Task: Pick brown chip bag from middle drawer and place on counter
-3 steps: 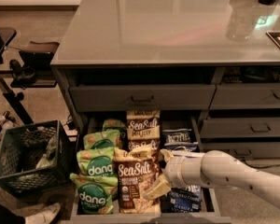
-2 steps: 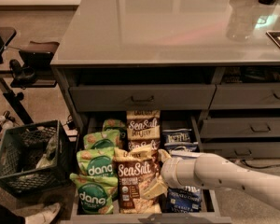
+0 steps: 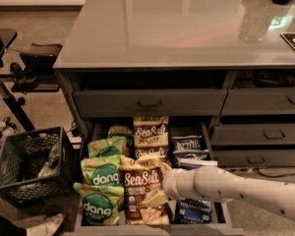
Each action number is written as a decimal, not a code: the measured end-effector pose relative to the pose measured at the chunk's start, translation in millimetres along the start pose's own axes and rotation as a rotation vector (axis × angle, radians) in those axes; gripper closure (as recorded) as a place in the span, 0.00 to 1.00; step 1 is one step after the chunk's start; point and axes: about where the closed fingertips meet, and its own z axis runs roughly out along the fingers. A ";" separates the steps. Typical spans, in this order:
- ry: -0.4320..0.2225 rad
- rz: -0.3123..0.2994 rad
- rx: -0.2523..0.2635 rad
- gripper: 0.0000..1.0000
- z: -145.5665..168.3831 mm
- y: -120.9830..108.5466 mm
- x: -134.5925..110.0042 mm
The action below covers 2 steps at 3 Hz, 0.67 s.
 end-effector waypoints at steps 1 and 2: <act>0.013 0.003 -0.013 0.11 19.1 4.3 5.3; 0.029 0.010 -0.018 0.05 32.4 6.4 11.1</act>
Offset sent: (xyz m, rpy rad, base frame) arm 0.0051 0.0220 -0.0446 -0.0321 0.0440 -0.0019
